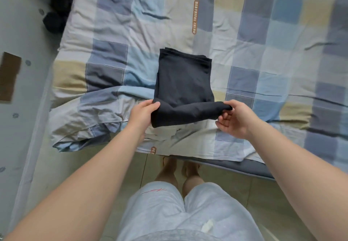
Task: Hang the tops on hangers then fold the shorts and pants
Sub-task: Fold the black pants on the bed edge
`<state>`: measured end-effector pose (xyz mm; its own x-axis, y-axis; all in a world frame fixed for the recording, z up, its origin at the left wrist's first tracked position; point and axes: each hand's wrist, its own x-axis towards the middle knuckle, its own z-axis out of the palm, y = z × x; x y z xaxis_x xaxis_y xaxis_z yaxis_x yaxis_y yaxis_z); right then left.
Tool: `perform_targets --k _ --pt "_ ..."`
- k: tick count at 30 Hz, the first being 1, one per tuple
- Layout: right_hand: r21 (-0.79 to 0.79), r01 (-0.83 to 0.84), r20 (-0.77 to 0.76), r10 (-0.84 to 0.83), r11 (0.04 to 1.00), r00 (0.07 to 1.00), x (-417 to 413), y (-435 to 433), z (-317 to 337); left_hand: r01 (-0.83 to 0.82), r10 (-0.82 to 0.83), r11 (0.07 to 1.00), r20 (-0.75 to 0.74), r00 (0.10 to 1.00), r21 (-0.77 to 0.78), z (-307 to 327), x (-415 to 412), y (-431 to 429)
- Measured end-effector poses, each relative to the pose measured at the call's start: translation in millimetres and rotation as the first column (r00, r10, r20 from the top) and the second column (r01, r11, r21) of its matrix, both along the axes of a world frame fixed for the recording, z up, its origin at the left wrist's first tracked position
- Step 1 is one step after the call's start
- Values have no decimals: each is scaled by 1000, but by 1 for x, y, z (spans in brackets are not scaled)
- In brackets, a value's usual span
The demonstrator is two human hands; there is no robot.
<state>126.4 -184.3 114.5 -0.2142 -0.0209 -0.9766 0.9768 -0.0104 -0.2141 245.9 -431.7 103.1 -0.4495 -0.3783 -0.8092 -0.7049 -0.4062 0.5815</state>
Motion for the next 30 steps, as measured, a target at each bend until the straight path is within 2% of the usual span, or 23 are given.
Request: perform_targets --k 4,9,15,17,19,21,22,23,24,25,26,27,30 --pt "-18 47 -17 -47 999 999 -59 -22 1 57 -58 998 -114 992 -13 4 -59 -20" --pt "-4 92 -68 -92 996 993 -130 -52 -29 152 -162 985 -133 978 -83 -23 -142 -47" --pt "-35 65 -186 -70 997 980 -186 -82 -108 -52 9 943 -131 991 -329 -94 -223 -66" --pt "-52 11 -261 -24 999 965 -191 -87 -142 -124 68 917 -156 985 -378 -124 -235 -61" --pt "-28 -111 -372 93 993 924 -187 -90 -176 -123 42 900 -197 979 -417 -155 -240 -54" --pt "83 -292 -505 293 953 812 -170 -89 -208 62 -174 857 -174 969 -511 -187 -234 -42" --pt "175 -398 -566 422 901 708 -158 -86 -225 222 -336 772 -86 938 -596 -204 -227 -36" --pt "311 -510 -597 582 802 551 -145 -84 -242 384 -474 631 57 879 -674 -222 -217 -33" --pt "482 -594 -573 745 644 342 -134 -81 -259 499 -544 481 201 814 -720 -237 -208 -32" --pt "638 -607 -505 852 475 136 -123 -80 -275 561 -562 368 304 769 -741 -251 -201 -32" --pt "738 -574 -436 900 356 -3 -116 -80 -288 589 -556 301 364 747 -750 -263 -195 -33" --pt "787 -538 -397 915 301 -69 -111 -82 -299 601 -546 258 399 737 -756 -274 -192 -35" --pt "835 -466 -378 920 291 -102 -108 -85 -324 596 -518 164 446 730 -786 -297 -192 -35"
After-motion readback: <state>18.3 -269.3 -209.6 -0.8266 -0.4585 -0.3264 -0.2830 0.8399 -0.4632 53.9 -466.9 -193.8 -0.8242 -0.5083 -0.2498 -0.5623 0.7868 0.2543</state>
